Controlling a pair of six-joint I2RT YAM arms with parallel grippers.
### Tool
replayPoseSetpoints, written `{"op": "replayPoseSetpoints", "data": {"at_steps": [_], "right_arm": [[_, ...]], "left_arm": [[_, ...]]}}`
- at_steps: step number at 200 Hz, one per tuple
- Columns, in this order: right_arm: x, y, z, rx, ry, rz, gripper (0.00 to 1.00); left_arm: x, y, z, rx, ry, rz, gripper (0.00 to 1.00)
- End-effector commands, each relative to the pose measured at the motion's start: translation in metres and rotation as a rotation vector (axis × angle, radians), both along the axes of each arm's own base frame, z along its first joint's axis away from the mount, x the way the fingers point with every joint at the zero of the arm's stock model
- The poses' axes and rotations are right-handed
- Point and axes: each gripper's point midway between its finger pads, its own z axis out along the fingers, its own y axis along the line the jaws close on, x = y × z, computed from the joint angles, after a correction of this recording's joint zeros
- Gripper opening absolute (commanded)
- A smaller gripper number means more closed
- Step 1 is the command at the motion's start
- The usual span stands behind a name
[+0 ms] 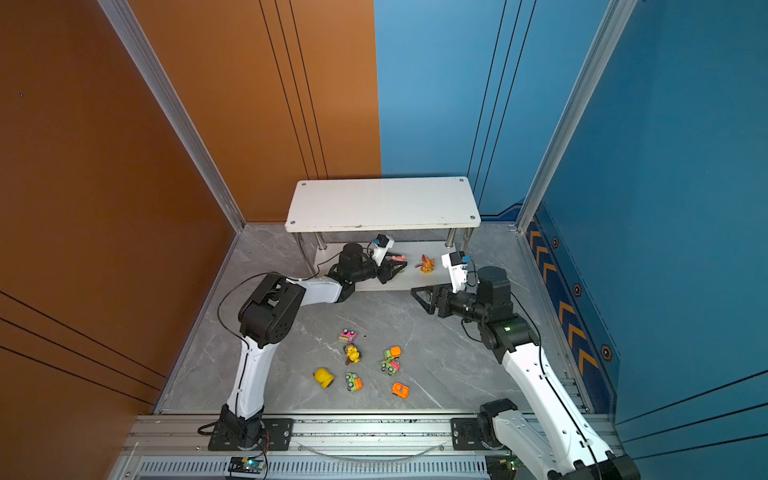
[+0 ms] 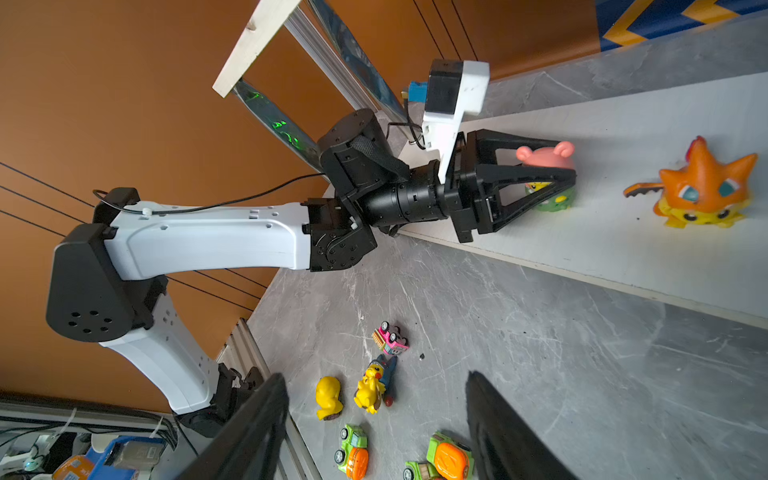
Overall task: Place and organize the plastic toys onto the shelf
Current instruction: 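Carry the pig figure with the left gripper onto the lower shelf near the orange figure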
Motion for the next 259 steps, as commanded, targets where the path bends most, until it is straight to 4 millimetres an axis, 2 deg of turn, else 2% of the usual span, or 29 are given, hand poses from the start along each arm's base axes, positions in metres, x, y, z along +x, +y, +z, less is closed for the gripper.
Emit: {"op": "replayPoseSetpoints", "data": {"at_steps": [1,25,47,105,143,182,259], "right_arm": [[-0.004,-0.001,0.011,0.026,-0.033,0.007,0.69],[-0.004,-0.001,0.012,0.03,-0.035,0.007,0.69],[-0.005,-0.001,0.015,0.035,-0.041,0.01,0.7],[-0.007,-0.002,0.018,0.038,-0.05,0.005,0.7],[-0.006,-0.002,0.018,0.037,-0.048,0.005,0.7],[-0.004,-0.002,0.015,0.035,-0.04,0.004,0.7],[-0.005,-0.002,0.013,0.032,-0.037,0.004,0.69]], "left_arm": [[0.01,0.003,0.004,-0.013,0.0,0.021,0.37],[0.011,0.004,0.003,-0.013,0.007,0.025,0.39],[0.011,0.004,0.003,-0.016,0.016,0.022,0.49],[0.011,0.006,0.003,-0.023,0.027,0.02,0.53],[0.005,0.004,0.004,-0.018,0.027,0.008,0.59],[-0.002,-0.003,0.008,-0.021,0.023,-0.018,0.54],[-0.01,-0.005,0.014,-0.013,0.007,-0.025,0.55]]}}
